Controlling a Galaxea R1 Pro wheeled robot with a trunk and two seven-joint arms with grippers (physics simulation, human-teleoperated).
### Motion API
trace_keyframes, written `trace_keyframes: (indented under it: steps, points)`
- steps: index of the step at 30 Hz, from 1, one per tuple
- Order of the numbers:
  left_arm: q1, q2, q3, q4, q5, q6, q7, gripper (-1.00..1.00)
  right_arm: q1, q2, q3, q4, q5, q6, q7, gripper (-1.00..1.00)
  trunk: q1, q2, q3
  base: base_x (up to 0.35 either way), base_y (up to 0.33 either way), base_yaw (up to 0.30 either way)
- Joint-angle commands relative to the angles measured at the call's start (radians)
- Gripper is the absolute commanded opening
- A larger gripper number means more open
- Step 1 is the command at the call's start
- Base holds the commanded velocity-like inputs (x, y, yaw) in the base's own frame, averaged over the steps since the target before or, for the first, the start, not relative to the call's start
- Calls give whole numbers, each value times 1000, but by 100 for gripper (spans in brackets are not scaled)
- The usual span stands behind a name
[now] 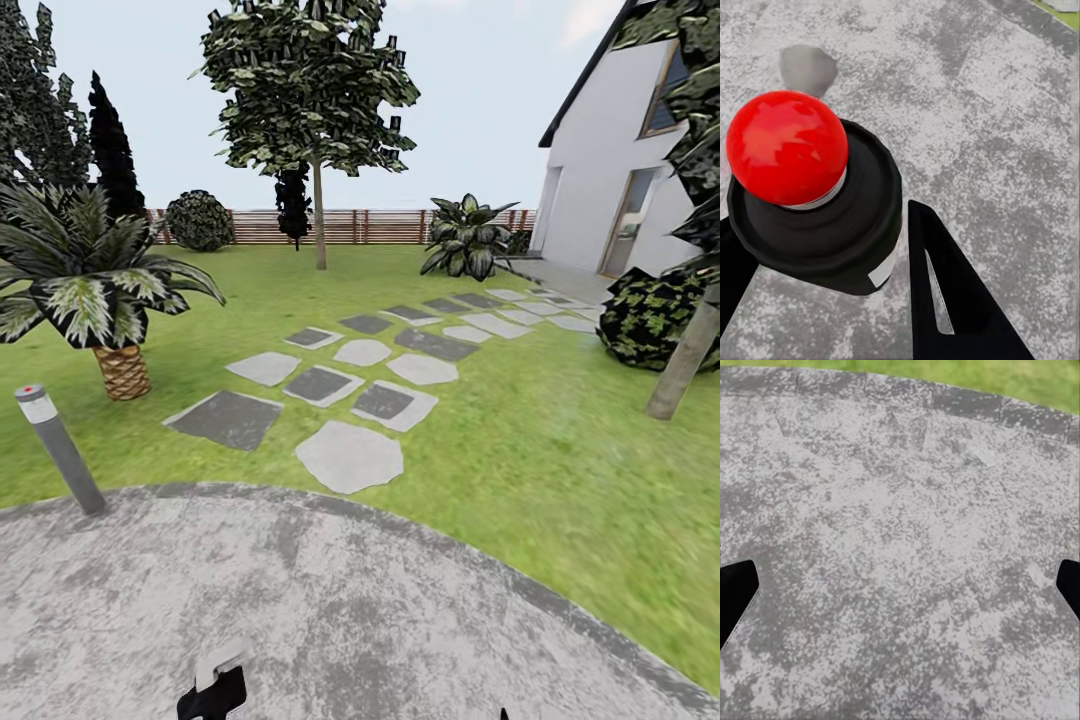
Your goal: In the garden, pick up the pesticide atomizer on the floor and spray pesticide onto both trees until each tree trunk is fully covered.
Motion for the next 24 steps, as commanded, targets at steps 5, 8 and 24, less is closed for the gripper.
trace_keyframes:
  steps: [5, 8, 24]
  points:
    - [-1, 0, -9, 0, 6, -3, 5, -100, -1, 2, -1, 0, -2, -3, -3, 100, 1, -2, -2, 333, 0, 0]
    - [-1, 0, -9, 0, 6, -3, 5, -100, -1, 2, -3, 0, -2, -3, -3, 100, 1, -2, -2, 333, 0, 0]
    - [-1, 1, -9, 0, 6, -3, 5, -100, -1, 5, -3, 0, -1, -4, -3, 100, 1, -2, -2, 333, 0, 24]
